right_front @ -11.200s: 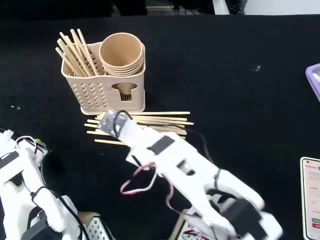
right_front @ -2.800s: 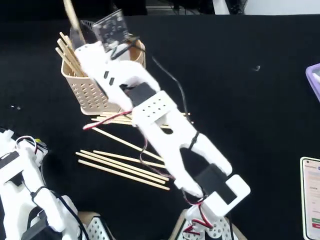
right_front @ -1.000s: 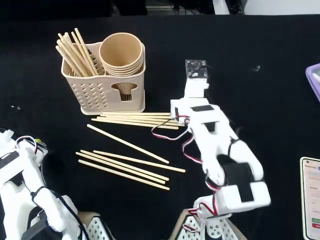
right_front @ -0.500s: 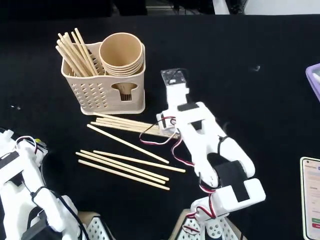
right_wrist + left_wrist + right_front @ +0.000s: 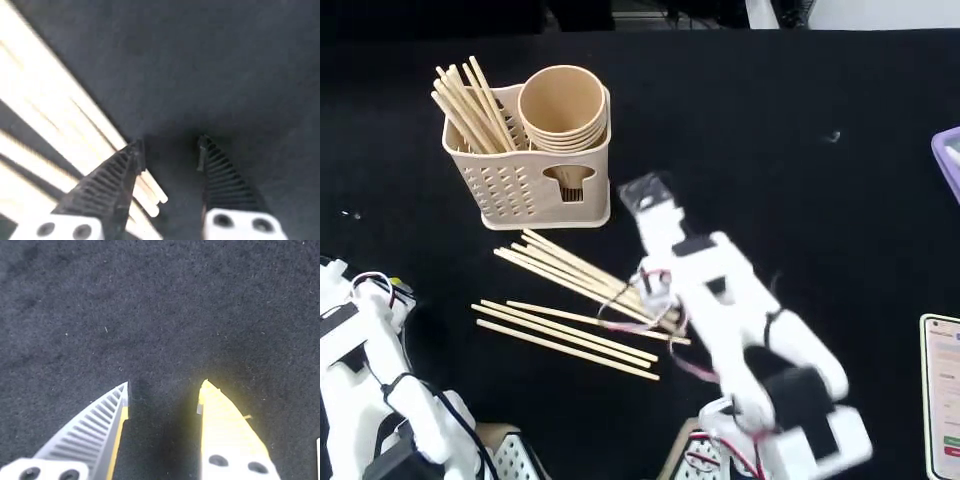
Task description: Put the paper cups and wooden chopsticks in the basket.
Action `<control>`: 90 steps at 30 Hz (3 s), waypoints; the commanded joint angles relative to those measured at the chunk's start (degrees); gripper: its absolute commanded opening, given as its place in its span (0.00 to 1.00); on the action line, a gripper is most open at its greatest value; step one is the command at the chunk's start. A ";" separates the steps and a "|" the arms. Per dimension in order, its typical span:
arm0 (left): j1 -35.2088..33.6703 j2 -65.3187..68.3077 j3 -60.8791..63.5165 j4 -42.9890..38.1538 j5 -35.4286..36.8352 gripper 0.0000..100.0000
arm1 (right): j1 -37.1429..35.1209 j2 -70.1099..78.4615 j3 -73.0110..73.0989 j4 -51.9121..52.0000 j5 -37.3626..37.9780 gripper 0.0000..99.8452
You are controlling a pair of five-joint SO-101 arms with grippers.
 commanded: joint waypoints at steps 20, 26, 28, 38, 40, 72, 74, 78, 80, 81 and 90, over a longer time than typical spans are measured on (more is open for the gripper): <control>0.22 -1.41 -2.59 -0.53 0.00 0.22 | -21.98 -24.75 12.00 -0.97 3.34 0.26; 0.22 -1.32 -2.59 -0.53 0.00 0.22 | -19.87 -17.10 11.21 -3.43 9.41 0.26; 0.22 -1.32 -2.59 -0.53 0.00 0.22 | -19.25 -15.69 11.21 -4.57 11.69 0.26; 0.22 -1.41 -2.59 -0.53 0.00 0.22 | -19.25 -12.97 10.59 -6.59 16.44 0.08; 0.22 -1.41 -2.59 -0.53 0.00 0.22 | -19.34 -14.37 9.98 -6.07 16.35 0.02; 0.22 -1.41 -2.59 -0.53 0.00 0.22 | -25.14 -44.53 16.92 1.05 8.35 0.01; 0.40 -1.41 -2.59 -0.53 0.00 0.22 | -25.14 -47.87 16.84 1.05 8.35 0.01; 0.40 -1.41 -2.59 -0.53 0.00 0.22 | -25.23 -56.04 14.81 -1.14 8.35 0.01; 0.40 -1.41 -2.59 -0.53 0.00 0.22 | -25.23 -59.56 14.29 -4.40 8.35 0.01; 0.40 -1.41 -2.59 -0.53 0.00 0.22 | -25.23 -60.97 14.29 -7.21 8.35 0.01; 0.22 -1.41 -2.59 -0.53 0.00 0.22 | -24.97 -60.53 13.76 -38.33 -2.99 0.01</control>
